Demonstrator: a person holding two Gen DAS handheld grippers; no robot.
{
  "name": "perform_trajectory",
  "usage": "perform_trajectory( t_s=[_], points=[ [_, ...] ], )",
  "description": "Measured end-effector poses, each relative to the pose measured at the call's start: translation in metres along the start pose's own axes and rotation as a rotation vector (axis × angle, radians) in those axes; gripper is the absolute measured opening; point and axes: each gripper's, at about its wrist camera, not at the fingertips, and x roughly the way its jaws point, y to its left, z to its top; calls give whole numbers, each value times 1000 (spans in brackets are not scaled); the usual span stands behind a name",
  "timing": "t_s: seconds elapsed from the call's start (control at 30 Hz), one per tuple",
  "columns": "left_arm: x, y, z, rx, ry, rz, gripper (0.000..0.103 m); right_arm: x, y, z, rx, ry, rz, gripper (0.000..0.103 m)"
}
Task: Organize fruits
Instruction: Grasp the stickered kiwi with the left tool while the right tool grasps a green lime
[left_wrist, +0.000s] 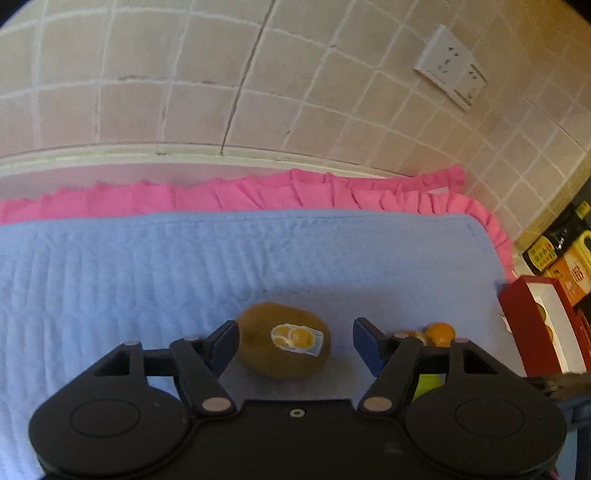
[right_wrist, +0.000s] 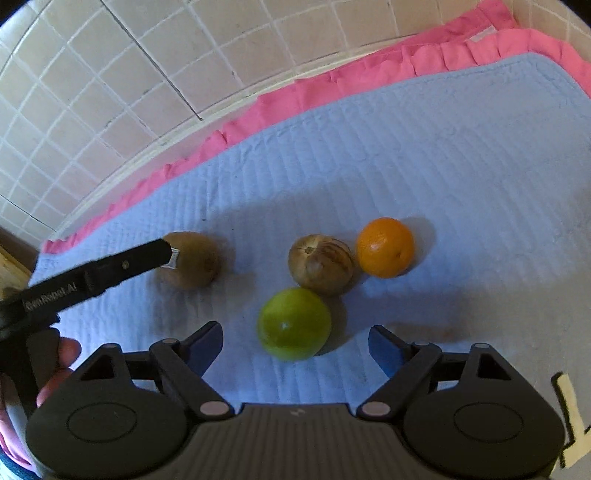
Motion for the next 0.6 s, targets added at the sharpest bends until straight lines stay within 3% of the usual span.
perform_trajectory(
  t_s=[0.1, 0.23, 0.37, 0.6],
  points=[
    [11, 2, -1, 6, 14, 45, 81, 9, 5, -2, -19, 6, -35, 87],
    [20, 1, 0, 8, 30, 28, 81, 17, 15, -6, -70, 2, -83, 82],
    [27, -4, -1, 40, 39, 49, 81, 21, 21, -10, -102, -6, -134, 70],
    [36, -1, -2, 31, 44, 39, 81, 21, 19, -10, -52, -30, -133, 68]
  ],
)
